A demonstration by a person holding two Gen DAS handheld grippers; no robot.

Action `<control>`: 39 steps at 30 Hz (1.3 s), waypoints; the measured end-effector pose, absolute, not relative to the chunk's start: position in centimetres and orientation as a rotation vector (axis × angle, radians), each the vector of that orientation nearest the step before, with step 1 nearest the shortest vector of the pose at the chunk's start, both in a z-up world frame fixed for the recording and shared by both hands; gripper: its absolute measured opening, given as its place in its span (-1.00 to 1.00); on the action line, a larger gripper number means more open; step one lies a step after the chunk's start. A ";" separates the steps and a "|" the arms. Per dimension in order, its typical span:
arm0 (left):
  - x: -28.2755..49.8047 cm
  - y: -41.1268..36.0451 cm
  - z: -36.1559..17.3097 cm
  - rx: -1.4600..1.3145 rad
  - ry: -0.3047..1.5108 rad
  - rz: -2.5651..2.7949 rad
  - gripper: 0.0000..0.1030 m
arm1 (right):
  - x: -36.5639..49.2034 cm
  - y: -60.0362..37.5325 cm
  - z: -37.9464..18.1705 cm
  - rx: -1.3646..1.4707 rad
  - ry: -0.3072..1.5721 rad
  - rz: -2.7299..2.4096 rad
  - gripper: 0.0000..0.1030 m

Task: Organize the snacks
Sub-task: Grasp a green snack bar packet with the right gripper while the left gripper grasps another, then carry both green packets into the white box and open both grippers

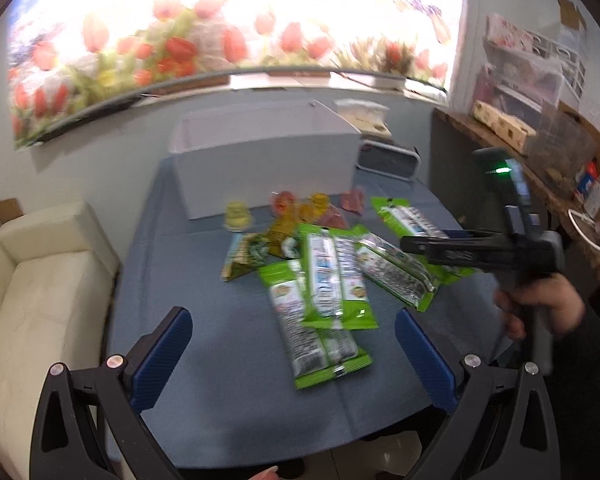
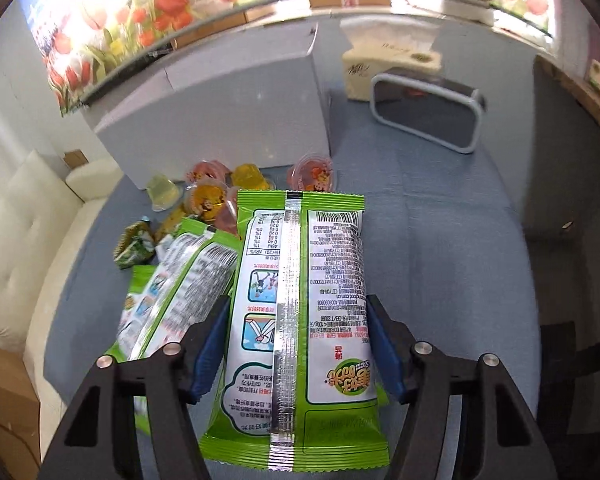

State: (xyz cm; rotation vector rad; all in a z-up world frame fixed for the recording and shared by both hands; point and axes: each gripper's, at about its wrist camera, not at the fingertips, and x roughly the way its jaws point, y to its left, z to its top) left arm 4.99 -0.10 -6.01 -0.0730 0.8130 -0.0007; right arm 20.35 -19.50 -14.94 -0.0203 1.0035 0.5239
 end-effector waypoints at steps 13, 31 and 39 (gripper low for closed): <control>17.0 -3.7 -15.3 0.038 0.997 0.027 1.00 | 13.3 -26.5 -12.2 0.057 0.932 0.443 0.35; 19.5 -2.9 -16.6 0.033 1.008 0.005 0.32 | 11.3 -27.9 -12.1 0.090 0.936 0.454 0.36; 16.7 -0.4 -11.6 -0.079 0.918 0.001 0.32 | 13.0 -25.2 -10.6 0.075 0.897 0.510 0.36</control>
